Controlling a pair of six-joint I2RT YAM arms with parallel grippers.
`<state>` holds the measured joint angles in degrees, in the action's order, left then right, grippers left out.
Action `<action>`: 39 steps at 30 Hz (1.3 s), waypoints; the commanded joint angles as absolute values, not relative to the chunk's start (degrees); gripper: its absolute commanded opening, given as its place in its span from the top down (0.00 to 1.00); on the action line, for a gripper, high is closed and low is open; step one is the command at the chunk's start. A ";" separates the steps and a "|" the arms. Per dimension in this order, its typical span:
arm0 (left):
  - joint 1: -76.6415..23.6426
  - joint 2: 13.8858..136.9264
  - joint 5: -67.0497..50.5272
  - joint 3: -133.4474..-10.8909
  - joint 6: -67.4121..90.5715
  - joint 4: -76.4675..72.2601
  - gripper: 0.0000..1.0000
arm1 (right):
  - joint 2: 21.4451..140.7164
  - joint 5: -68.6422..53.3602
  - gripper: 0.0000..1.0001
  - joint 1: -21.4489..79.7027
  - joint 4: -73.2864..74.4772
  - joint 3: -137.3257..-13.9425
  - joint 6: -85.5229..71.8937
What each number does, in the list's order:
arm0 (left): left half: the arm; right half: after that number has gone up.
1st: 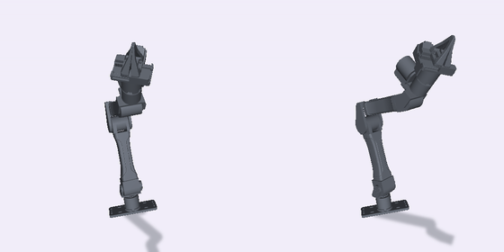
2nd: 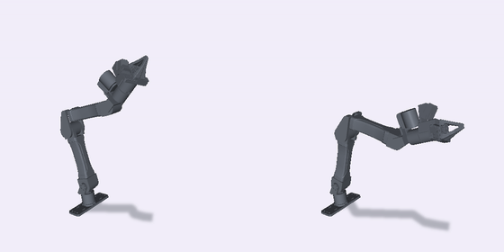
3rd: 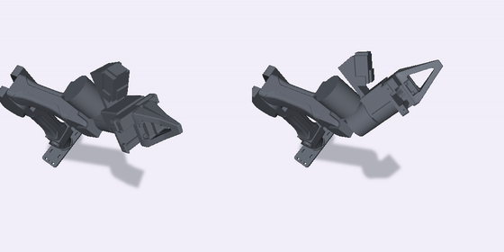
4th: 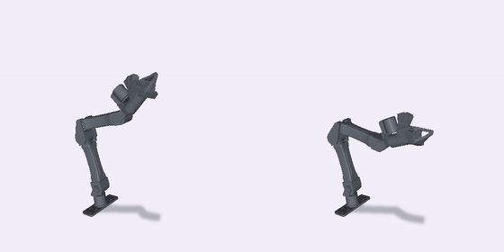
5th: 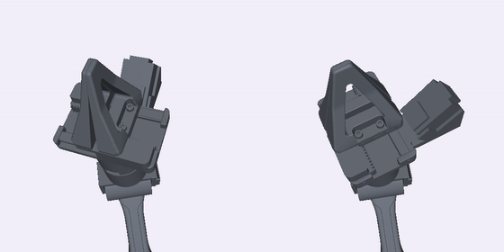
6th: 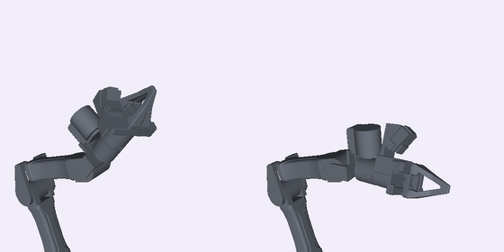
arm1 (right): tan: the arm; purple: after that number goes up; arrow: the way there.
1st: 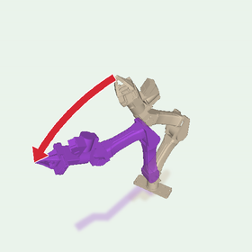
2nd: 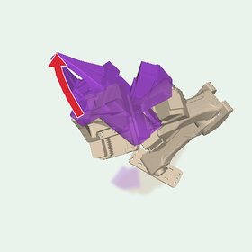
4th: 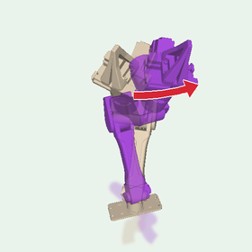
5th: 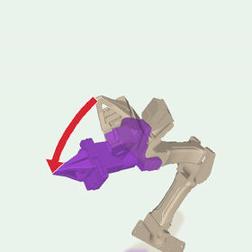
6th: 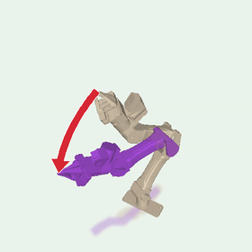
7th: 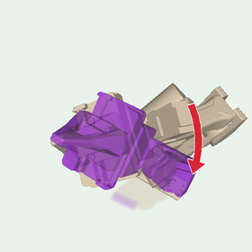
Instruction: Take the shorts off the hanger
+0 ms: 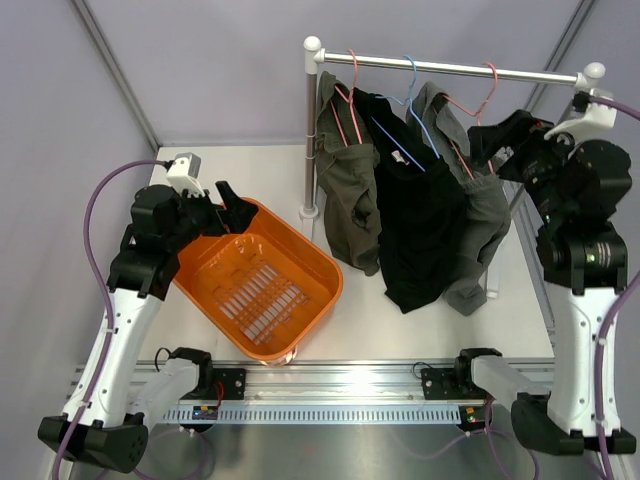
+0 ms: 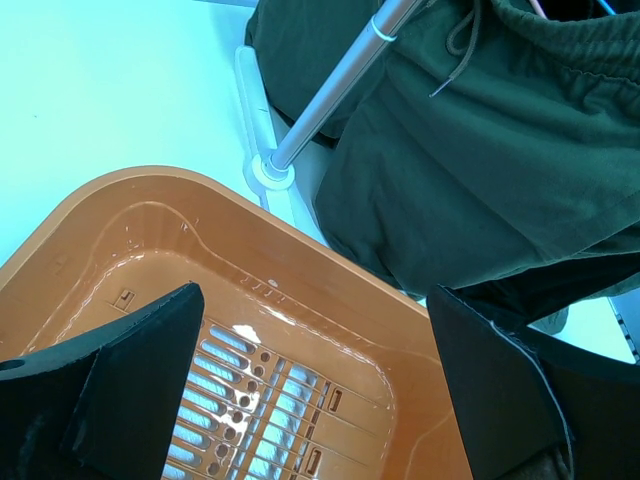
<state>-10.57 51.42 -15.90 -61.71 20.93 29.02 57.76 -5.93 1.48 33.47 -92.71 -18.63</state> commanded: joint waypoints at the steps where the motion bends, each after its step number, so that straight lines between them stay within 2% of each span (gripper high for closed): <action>1: -10.90 50.62 -17.40 -61.26 20.21 25.75 0.01 | 63.18 -2.38 0.01 1.41 37.96 -96.67 -13.81; 12: -11.25 50.45 -17.75 -60.56 19.78 25.58 0.01 | 71.36 2.29 0.17 1.41 26.99 -96.77 -5.19; 25: -11.60 49.92 -17.67 -60.03 19.42 25.58 0.01 | 78.22 0.70 0.29 1.32 20.22 -98.52 -1.93; 39: -11.69 49.66 -17.49 -59.50 19.07 25.58 0.01 | 81.56 -3.60 0.55 1.41 20.13 -101.34 -2.90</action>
